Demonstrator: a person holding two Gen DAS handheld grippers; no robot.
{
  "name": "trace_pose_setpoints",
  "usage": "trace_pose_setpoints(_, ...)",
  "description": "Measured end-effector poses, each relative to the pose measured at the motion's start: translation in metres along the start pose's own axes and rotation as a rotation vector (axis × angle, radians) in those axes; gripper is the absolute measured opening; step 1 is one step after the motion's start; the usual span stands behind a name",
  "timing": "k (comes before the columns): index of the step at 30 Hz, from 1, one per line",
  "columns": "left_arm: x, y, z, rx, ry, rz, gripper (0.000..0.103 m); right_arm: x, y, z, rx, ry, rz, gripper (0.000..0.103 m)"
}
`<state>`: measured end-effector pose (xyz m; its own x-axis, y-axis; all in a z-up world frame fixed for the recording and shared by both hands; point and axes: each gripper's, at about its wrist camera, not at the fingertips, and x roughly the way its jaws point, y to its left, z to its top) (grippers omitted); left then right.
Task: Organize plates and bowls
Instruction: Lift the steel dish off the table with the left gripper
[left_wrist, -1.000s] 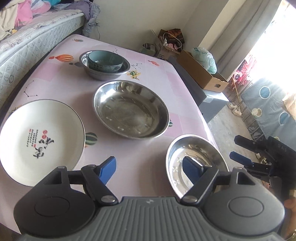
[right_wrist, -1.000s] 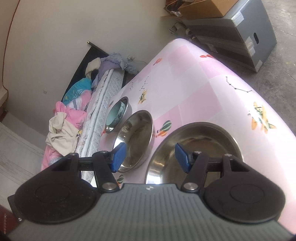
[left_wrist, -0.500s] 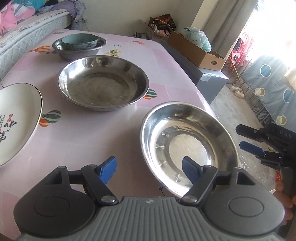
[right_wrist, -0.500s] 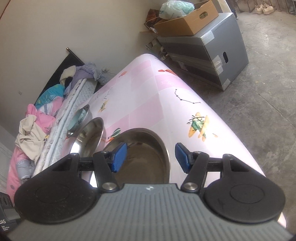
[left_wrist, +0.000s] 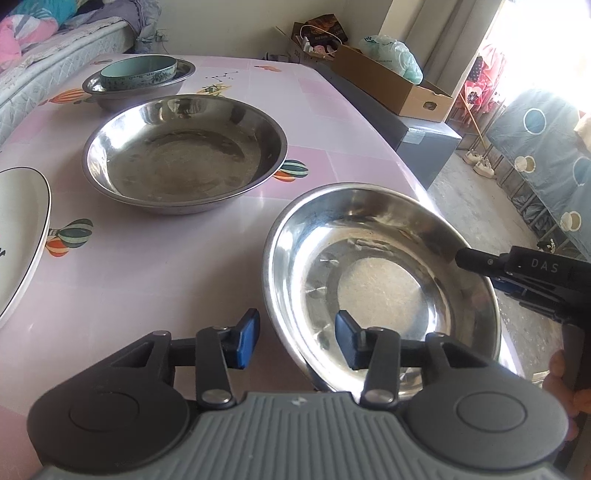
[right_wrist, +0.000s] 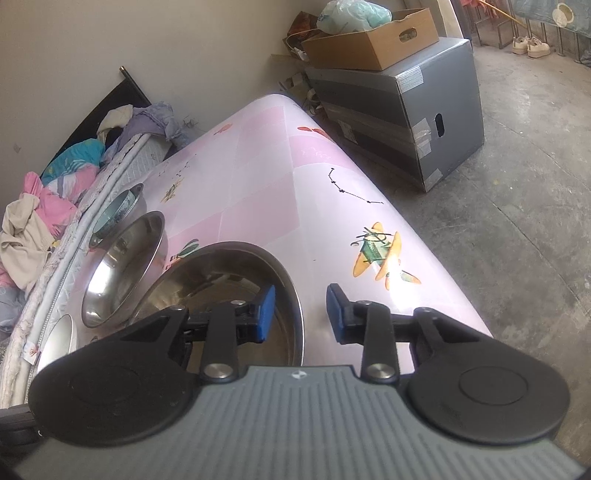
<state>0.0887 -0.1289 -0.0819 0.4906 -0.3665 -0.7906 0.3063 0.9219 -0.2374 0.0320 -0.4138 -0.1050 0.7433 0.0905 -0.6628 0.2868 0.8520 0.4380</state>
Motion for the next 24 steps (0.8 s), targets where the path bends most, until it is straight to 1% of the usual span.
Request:
trace_pose_setpoints(3, 0.001, 0.001, 0.000, -0.001, 0.005, -0.014, 0.032, 0.004, -0.001, 0.001, 0.011, 0.012, 0.018, 0.017)
trace_pose_setpoints(5, 0.000, 0.002, 0.000, -0.007, 0.005, -0.021, 0.031, 0.002, 0.000, 0.000, 0.021, 0.014, 0.034, 0.013)
trace_pose_setpoints(13, -0.011, 0.016, -0.003, -0.044, 0.013, -0.043, 0.031, -0.006, 0.011, -0.006, 0.004, 0.031, 0.036, 0.013)
trace_pose_setpoints(17, -0.024, 0.033, -0.011, -0.065, 0.004, -0.042, 0.031, -0.006, 0.023, -0.011, -0.009, 0.054, 0.060, 0.014)
trace_pose_setpoints(20, -0.035, 0.048, -0.016, -0.100, -0.003, -0.035, 0.031, -0.003, 0.038, -0.016, -0.026, 0.074, 0.092, 0.015)
trace_pose_setpoints(24, -0.045, 0.066, -0.021, -0.140, -0.013, -0.013, 0.031, 0.005, 0.063, -0.023, -0.076, 0.107, 0.110, 0.016)
